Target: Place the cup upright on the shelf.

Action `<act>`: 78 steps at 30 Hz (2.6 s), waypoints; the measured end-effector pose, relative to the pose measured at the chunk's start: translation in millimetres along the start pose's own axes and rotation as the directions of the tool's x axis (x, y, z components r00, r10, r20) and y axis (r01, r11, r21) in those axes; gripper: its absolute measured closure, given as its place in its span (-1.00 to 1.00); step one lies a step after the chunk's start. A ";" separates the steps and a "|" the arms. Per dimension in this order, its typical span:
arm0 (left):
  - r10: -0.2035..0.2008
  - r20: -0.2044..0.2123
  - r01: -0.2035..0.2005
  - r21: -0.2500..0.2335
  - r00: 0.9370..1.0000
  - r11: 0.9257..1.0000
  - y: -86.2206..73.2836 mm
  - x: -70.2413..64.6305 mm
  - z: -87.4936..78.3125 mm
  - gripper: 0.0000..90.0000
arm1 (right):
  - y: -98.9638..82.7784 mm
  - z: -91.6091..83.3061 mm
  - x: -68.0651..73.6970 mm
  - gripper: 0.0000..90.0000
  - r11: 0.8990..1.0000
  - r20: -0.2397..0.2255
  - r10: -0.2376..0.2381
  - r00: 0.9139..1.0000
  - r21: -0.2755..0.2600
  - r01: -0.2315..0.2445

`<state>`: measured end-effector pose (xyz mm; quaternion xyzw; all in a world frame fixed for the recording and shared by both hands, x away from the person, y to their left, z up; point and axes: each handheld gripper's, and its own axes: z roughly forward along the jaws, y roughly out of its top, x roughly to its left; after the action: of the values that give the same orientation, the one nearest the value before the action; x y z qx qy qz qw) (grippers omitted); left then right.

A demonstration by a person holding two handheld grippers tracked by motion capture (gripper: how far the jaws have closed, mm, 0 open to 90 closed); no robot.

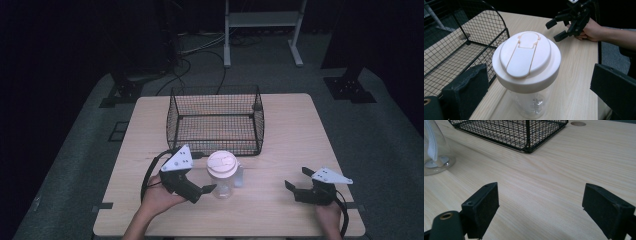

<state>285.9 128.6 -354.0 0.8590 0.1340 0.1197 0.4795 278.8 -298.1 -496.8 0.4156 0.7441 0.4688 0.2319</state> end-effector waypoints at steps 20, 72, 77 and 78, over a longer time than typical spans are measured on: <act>-0.024 0.036 0.020 0.105 0.999 0.994 2.6 11.0 27.0 -0.98 | 0.1 0.0 0.2 -0.71 1.000 -0.006 -0.005 1.000 -0.001 0.005; -0.010 0.070 -0.013 0.318 0.998 0.948 23.5 20.0 64.6 -0.89 | 0.1 -0.1 0.3 -0.71 1.000 -0.014 -0.010 1.000 -0.003 0.010; -0.015 0.073 -0.011 0.333 0.997 0.943 26.0 20.4 65.5 -0.89 | 0.1 -0.2 0.2 -0.71 1.000 -0.015 -0.010 1.000 -0.003 0.010; -0.013 0.073 -0.012 0.335 0.997 0.942 26.5 20.5 65.6 -0.89 | 0.1 -0.2 0.3 -0.71 1.000 -0.015 -0.009 1.000 -0.003 0.009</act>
<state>330.1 70.4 -363.3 0.9317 0.1349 0.0631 0.3313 278.6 -297.9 -496.6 0.4085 0.7469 0.4720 0.2290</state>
